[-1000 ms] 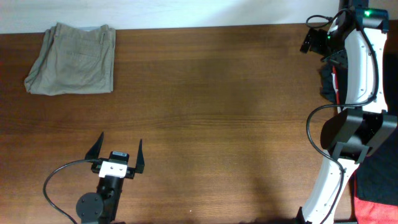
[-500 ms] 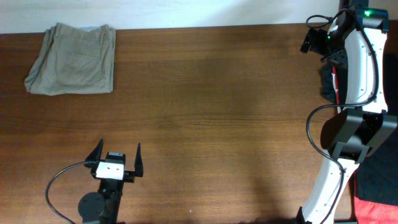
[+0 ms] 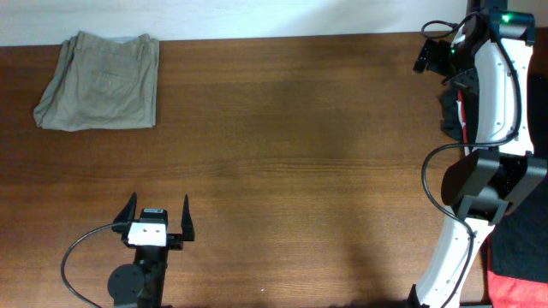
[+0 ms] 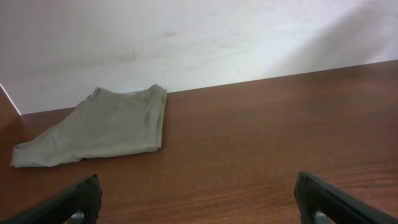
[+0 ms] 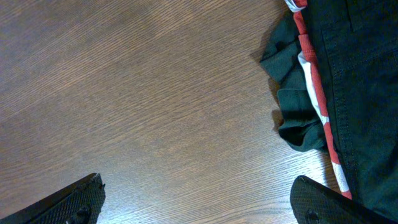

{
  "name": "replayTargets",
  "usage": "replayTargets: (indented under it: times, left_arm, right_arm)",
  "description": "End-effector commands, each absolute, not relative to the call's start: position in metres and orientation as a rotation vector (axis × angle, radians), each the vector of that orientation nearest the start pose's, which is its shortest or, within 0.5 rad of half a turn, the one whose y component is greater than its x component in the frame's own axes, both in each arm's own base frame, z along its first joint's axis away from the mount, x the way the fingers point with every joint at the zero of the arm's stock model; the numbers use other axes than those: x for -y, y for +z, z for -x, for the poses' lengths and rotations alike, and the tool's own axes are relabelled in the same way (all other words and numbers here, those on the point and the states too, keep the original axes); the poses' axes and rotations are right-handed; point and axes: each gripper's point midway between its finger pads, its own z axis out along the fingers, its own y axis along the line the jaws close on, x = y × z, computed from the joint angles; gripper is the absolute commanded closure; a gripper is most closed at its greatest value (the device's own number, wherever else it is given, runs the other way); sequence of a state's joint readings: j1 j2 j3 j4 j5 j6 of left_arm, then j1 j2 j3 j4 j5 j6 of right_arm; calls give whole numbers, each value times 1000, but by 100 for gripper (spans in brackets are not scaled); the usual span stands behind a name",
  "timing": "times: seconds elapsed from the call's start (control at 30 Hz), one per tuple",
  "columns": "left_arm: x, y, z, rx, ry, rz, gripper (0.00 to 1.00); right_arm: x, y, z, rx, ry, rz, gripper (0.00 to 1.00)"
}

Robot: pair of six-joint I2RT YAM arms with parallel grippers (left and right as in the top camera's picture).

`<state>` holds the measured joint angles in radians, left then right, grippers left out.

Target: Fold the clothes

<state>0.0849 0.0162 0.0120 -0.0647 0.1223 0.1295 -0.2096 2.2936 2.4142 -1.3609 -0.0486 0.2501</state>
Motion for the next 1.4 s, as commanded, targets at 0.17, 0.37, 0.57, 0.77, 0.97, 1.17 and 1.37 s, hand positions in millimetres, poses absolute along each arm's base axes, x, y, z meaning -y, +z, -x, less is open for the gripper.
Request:
replayTargets:
  times: [0.17,0.37,0.57,0.77,0.97,1.17,1.37]
  left_arm:
    - [-3,159,-246,-1635,63,-105,1]
    - [-3,159,-246,-1635,63,-106,1]
    - [-3,159,-246,-1635,63,-106,1]
    - [-3,159,-246,-1635,63,-105,1]
    - [-3,159,-246,-1635,63,-106,1]
    - [-3,159,-246,-1635,63,-106,1]
    - [-3,159,-246,-1635,63,-106,1]
  right_arm:
    - [101,176,-501,-2723,58,-620,1]
    - [99,175,-501,-2726,59,-616,1]
    - [94,207,-497,-2666,62,-589,1]
    - [62,310,-470,-2469,86,-468,1]
    - [3,441,-390,-2183,163,-271,1]
    - [-4,480,-311,-2065,158,-235,1]
    - [2,455,-253,-2052,133,-252,1]
